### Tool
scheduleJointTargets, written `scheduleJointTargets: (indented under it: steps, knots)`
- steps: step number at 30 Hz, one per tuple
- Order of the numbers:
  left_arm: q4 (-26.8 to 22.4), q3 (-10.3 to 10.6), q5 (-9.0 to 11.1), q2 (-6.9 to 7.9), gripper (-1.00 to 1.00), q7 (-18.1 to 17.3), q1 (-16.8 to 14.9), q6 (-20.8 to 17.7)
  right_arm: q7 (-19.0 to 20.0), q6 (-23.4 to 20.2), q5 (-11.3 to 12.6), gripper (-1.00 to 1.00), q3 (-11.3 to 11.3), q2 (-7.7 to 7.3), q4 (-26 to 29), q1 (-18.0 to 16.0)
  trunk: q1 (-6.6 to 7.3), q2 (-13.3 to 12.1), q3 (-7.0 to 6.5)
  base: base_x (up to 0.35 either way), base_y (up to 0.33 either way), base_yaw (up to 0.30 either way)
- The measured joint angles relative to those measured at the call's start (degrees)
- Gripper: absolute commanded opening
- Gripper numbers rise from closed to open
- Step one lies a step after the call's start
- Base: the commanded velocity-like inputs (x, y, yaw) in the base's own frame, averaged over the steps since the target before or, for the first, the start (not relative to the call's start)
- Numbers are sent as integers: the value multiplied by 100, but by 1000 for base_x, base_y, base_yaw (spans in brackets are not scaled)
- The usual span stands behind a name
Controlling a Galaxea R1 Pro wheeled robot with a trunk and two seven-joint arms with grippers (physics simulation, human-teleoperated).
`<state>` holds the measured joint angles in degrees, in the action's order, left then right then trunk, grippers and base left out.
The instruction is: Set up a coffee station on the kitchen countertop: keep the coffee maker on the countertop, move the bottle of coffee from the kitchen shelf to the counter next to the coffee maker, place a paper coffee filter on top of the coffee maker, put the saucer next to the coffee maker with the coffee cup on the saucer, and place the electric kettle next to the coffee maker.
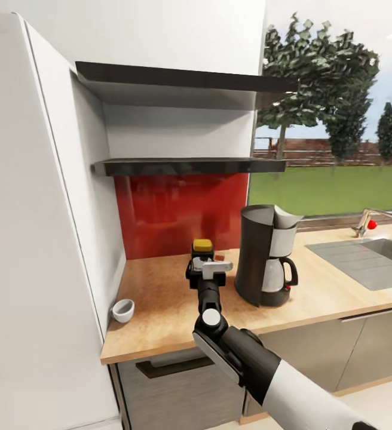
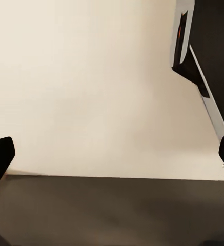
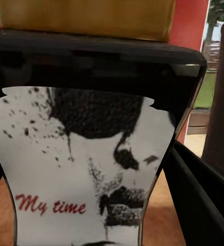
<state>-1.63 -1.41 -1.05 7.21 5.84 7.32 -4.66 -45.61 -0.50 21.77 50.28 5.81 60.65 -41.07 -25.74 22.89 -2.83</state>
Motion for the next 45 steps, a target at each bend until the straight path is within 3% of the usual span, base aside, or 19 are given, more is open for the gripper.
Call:
scheduleJointTargets:
  steps: [24, 33, 45]
  knots:
    - [279, 12, 8, 0, 100, -12, 25, 24, -3, 176, -3, -100, 41, 4, -372, 223, -3, 0, 0, 20, 0, 0]
    - [399, -2, 10, 0, 100, -21, 29, 22, -3, 183, -5, -100, 40, 18, -377, 246, -2, 0, -1, 32, 0, -222]
    - [378, -5, 10, 0, 100, -19, 30, 19, -5, 281, -14, -100, 49, 26, -369, 313, -3, 0, -1, 99, 0, -18]
